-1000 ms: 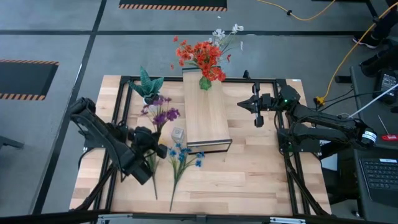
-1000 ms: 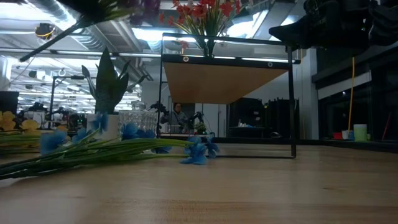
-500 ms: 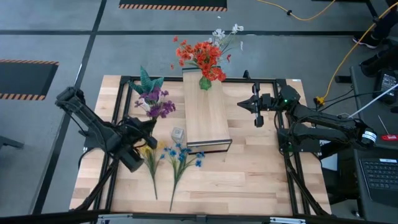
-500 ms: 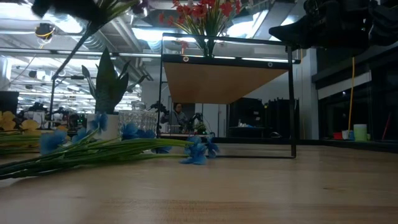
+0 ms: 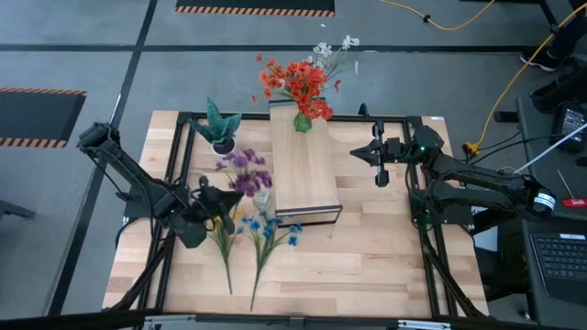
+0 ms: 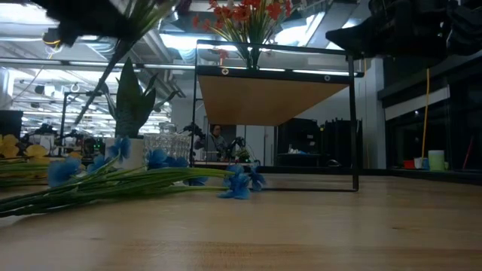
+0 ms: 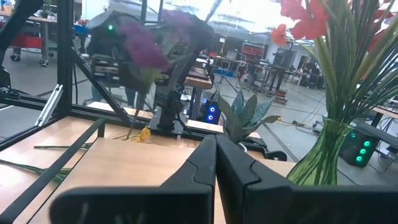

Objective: Pick and place flowers into a vace then onto a shelf
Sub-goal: Put the violet flowers into the transparent vase

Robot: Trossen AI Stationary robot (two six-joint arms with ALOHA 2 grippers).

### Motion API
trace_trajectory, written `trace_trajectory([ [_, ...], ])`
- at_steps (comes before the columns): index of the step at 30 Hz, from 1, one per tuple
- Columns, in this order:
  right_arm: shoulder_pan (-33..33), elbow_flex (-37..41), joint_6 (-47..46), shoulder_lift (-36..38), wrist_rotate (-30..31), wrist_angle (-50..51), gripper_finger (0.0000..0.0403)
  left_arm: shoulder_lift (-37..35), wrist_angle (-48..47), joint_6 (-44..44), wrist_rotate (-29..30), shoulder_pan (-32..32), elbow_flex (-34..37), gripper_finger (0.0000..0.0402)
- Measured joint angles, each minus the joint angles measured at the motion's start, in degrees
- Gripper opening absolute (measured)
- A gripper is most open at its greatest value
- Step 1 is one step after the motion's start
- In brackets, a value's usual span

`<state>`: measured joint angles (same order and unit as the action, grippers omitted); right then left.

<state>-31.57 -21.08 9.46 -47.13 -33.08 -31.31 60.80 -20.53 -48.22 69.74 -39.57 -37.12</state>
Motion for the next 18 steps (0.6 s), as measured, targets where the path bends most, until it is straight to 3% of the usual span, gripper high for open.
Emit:
trace_trajectory([
  [4, 0.0, 0.0, 0.0, 0.0, 0.0, -0.7, 0.0012, -0.2, 11.8, 17.3, -4.2, 2.4, 0.0, 0.0017],
  [11, 0.0, 0.0, 0.0, 0.0, 0.0, -1.5, 0.0012, -0.4, 24.7, 35.9, -16.7, 11.1, 0.3, 0.0017],
  [18, 0.0, 0.0, -0.1, 0.0, 0.0, -1.5, 0.0012, -4.2, 53.9, 51.5, -29.9, 18.4, 11.8, 0.0017],
])
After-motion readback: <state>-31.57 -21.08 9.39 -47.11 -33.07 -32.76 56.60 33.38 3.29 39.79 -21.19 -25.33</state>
